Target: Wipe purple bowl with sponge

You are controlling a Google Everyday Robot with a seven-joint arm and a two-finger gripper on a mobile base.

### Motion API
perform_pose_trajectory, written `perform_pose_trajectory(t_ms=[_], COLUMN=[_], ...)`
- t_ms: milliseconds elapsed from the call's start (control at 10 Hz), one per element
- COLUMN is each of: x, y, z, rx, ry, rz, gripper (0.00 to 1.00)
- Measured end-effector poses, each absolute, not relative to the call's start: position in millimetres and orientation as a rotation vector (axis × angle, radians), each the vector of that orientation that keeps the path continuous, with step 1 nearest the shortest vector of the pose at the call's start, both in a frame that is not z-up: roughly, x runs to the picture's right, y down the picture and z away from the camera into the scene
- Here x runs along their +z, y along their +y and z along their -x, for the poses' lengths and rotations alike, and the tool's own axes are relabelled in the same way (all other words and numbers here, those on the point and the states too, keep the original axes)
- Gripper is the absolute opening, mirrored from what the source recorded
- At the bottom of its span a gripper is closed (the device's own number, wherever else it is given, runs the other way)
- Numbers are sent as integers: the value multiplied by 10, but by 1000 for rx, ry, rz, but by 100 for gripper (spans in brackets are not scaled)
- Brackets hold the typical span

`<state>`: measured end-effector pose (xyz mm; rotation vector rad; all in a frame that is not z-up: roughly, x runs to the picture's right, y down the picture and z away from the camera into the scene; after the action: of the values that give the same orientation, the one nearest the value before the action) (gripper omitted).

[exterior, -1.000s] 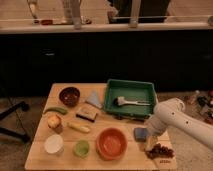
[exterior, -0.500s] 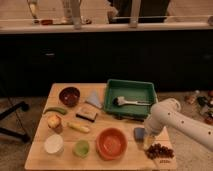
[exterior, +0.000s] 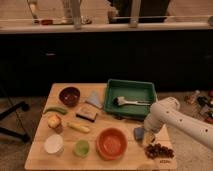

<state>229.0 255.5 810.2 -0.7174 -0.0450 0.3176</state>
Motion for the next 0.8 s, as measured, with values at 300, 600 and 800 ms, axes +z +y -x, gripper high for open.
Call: perform_pose_trajectory(t_ms=[300,600,800], x=[8189,8245,8271], y=[2574,2602,2619], z=[-2286,-2285,-2296], rx=[323,323,324], ry=[-32,-22,-16], rz=[723,730,737], gripper=[80,80,80])
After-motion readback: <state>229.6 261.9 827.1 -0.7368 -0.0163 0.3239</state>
